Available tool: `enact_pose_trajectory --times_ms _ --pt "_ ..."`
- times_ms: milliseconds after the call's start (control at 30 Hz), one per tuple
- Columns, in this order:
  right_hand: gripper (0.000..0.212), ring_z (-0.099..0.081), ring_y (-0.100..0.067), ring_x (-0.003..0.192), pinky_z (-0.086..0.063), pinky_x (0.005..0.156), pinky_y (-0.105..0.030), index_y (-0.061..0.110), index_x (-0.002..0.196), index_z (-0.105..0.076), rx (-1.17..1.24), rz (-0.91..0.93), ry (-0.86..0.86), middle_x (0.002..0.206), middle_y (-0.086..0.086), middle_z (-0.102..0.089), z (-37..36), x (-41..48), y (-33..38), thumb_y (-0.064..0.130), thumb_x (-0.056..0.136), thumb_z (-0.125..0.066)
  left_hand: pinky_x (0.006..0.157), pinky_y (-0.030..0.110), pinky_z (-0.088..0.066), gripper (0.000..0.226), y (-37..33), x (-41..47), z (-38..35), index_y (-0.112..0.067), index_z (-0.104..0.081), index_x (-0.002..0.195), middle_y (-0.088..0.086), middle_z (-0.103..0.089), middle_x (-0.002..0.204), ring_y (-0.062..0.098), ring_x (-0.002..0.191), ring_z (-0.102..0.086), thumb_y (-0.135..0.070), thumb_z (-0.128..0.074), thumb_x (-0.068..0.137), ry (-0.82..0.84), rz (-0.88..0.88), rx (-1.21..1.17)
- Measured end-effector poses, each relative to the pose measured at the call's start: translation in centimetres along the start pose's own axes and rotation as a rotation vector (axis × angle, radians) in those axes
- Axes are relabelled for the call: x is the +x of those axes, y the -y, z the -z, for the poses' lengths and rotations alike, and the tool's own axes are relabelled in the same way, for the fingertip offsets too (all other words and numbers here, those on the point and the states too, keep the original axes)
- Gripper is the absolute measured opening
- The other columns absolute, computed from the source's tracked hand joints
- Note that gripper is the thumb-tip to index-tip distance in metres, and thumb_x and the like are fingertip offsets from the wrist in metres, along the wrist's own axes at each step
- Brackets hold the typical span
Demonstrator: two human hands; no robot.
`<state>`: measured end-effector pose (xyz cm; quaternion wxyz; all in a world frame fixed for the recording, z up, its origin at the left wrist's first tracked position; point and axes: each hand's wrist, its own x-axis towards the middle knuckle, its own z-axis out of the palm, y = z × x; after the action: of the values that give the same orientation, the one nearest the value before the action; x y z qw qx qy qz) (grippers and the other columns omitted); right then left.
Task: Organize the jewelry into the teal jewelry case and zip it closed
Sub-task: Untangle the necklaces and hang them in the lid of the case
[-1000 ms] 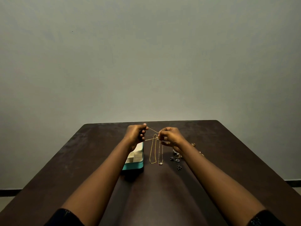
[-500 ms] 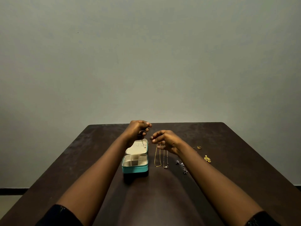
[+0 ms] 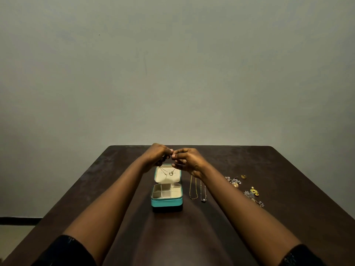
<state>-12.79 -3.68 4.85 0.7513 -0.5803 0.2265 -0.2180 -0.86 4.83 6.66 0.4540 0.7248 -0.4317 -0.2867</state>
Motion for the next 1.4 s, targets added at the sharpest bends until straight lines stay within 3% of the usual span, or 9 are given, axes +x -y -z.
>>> enact_pose_trajectory --times_ms 133,267,433,667,800,900,1000,1100,1400 --pt "0.017 -0.042 -0.003 0.036 -0.036 0.039 -0.016 0.001 0.074 -0.061 -0.075 -0.006 -0.067 0.065 -0.009 -0.054 -0.5 1.3 -0.7 -0.012 0.083 -0.054 0.043 0.018 -0.027 0.021 1.3 0.4 0.9 0.007 -0.066 0.094 0.004 -0.048 0.064 0.011 0.052 -0.034 -0.012 -0.057 0.089 -0.017 0.015 0.012" --pt "0.020 -0.036 -0.009 0.045 -0.027 0.034 -0.013 0.000 0.070 -0.060 -0.104 -0.019 -0.116 0.062 -0.008 -0.050 -0.9 2.4 -1.3 -0.013 0.083 -0.051 0.050 0.020 -0.033 0.020 2.9 0.7 1.9 0.008 -0.065 0.098 0.005 -0.051 0.067 0.012 0.056 -0.040 -0.007 -0.054 0.090 0.016 0.043 -0.045" --pt "0.021 -0.035 -0.009 0.044 -0.026 0.032 -0.013 0.000 0.068 -0.060 -0.119 -0.062 -0.168 0.060 -0.009 -0.048 -1.5 3.8 -2.4 -0.010 0.084 -0.051 0.055 0.022 -0.038 0.015 4.8 1.7 2.4 -0.004 -0.067 0.085 0.008 -0.061 0.073 0.014 0.062 -0.047 -0.002 -0.053 0.089 -0.042 0.038 -0.037" --pt "0.025 -0.038 -0.006 0.031 -0.029 0.031 -0.013 -0.002 0.061 -0.055 -0.223 -0.127 -0.296 0.055 -0.011 -0.046 -2.0 6.4 -5.0 -0.012 0.083 -0.053 0.052 0.013 -0.043 0.014 7.6 3.6 1.5 -0.006 -0.073 0.096 0.006 -0.069 0.080 0.005 0.060 -0.057 -0.011 -0.064 0.086 -0.254 0.010 0.272" --pt "0.009 -0.042 -0.009 0.027 -0.036 0.032 -0.015 -0.012 0.071 -0.066 -0.407 -0.120 -0.394 0.050 -0.009 -0.049 -1.9 7.7 -6.0 -0.009 0.078 -0.061 0.072 0.023 -0.053 0.017 9.0 5.1 0.7 -0.006 -0.073 0.098 0.009 -0.072 0.096 0.008 0.075 -0.062 -0.014 -0.068 0.084 -0.287 0.062 0.366" --pt "0.012 -0.043 -0.002 0.021 -0.041 0.034 -0.013 -0.009 0.075 -0.071 -0.538 -0.097 -0.445 0.038 -0.001 -0.050 -1.9 8.2 -6.9 -0.002 0.080 -0.063 0.082 0.028 -0.052 0.017 9.6 6.0 0.0 -0.006 -0.074 0.096 0.010 -0.072 0.098 0.016 0.090 -0.064 -0.015 -0.071 0.082 -0.333 0.114 0.381" --pt "0.028 -0.049 -0.009 0.026 -0.053 0.047 -0.030 0.003 0.052 -0.061 -0.536 -0.086 -0.502 0.043 -0.006 -0.050 -2.2 9.0 -7.9 -0.004 0.079 -0.060 0.081 0.028 -0.051 0.018 9.9 6.8 -0.4 -0.003 -0.074 0.095 0.014 -0.071 0.099 0.020 0.096 -0.064 -0.014 -0.070 0.081 -0.367 0.133 0.395" --pt "0.039 -0.054 -0.021 0.034 -0.055 0.052 -0.043 0.009 0.043 -0.050 -0.539 -0.080 -0.569 0.045 -0.007 -0.049 -2.4 9.7 -8.7 -0.003 0.079 -0.057 0.077 0.029 -0.050 0.017 10.0 7.3 -0.8 -0.002 -0.074 0.092 0.017 -0.067 0.104 0.025 0.094 -0.064 -0.013 -0.068 0.081 -0.395 0.154 0.416" --pt "0.024 -0.066 -0.025 0.047 -0.060 0.058 -0.041 0.004 0.068 -0.071 -0.755 -0.031 -0.548 0.067 -0.011 -0.067 -3.1 9.7 -9.4 0.000 0.083 -0.052 0.078 0.031 -0.052 0.014 10.6 8.0 -0.9 -0.001 -0.075 0.088 0.018 -0.068 0.101 0.027 0.090 -0.066 -0.005 -0.069 0.076 -0.341 0.207 0.441"
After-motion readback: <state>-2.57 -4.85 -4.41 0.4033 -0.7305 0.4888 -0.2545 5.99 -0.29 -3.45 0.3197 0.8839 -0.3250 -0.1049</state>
